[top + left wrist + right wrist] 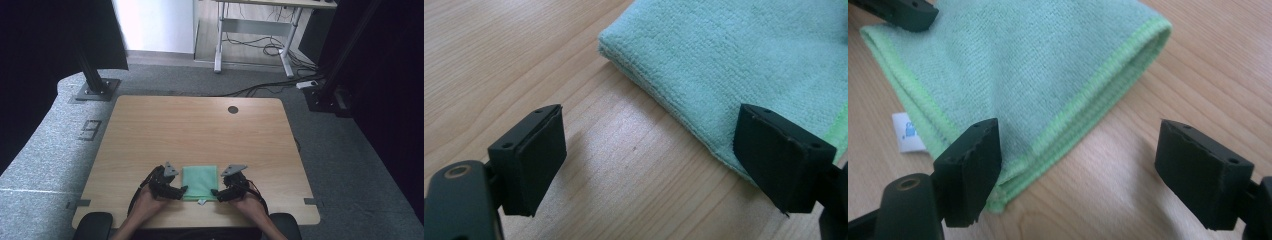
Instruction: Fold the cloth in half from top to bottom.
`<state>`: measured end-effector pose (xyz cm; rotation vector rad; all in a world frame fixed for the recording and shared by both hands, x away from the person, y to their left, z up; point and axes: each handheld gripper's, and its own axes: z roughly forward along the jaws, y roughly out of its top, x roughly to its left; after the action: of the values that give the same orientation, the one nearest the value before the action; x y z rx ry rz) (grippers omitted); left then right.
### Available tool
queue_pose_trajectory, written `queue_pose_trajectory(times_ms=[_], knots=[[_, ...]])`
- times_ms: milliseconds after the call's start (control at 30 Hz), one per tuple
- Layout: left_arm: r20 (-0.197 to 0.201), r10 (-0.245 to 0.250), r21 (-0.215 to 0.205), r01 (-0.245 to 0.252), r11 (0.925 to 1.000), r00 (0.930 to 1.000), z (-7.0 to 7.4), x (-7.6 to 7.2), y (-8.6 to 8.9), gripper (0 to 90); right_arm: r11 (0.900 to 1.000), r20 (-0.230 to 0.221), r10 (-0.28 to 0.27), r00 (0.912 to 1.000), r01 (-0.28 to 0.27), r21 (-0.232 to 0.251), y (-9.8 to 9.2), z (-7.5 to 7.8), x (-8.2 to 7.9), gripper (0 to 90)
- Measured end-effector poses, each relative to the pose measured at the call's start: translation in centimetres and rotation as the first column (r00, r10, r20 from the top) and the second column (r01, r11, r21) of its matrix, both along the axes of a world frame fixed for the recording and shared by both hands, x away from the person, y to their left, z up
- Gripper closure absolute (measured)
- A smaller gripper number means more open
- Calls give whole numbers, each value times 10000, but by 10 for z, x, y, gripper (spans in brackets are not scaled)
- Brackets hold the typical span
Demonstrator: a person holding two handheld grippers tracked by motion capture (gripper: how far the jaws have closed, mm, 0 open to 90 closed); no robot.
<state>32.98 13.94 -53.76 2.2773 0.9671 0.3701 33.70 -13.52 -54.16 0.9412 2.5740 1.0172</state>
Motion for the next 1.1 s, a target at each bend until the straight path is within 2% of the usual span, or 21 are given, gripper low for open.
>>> queue_pose_trajectory(times_ms=[100,233,333,367,500,567,633,733,767,833,867,967,1100], knots=[[57,69,-224,-68,9997,10000,2,-4,0,141,9999,-26,-123,9999,123,95,-4,0,-3,187],[-31,-363,-398,361,9986,9993,4,-19,-4,140,9998,32,-180,9998,180,-10,-3,-1,-3,177],[-33,-289,-239,289,9993,9996,-2,-21,-3,136,9997,133,-229,9996,230,-43,-2,-2,-3,165],[-184,-219,-273,214,9994,9996,-3,-18,-2,133,9997,130,-236,9996,236,-14,-2,-3,-2,162],[41,-160,-12,160,9999,9999,-3,-11,-3,110,9995,162,-306,9994,306,18,-2,-4,1,157],[158,13,24,-14,10000,9999,-3,0,-3,110,9994,332,-339,9989,341,-62,-1,-3,8,159],[161,64,-2,-64,10000,9999,-3,2,-3,109,9991,412,-399,9984,404,-107,0,-3,14,160],[198,118,20,-118,9999,9997,-4,14,-3,108,9986,396,-512,9979,517,-101,0,-3,20,160],[221,139,69,-140,9999,9997,-4,21,-3,91,9980,379,-631,9973,634,-56,0,-4,26,160],[207,187,5,-187,9998,9996,-4,24,-4,81,9976,360,-686,9970,688,-37,-1,-4,29,160],[92,291,-86,-290,9995,9995,-5,33,-3,66,9968,337,-798,9962,797,39,-2,-4,35,160],[-13,475,-306,-475,9984,9989,-7,45,-3,49,9952,247,-972,9950,969,129,-4,-5,43,160],[-99,579,-475,-583,9972,9983,-9,54,-2,40,9939,176,-1096,9938,1093,170,-5,-5,51,160]])
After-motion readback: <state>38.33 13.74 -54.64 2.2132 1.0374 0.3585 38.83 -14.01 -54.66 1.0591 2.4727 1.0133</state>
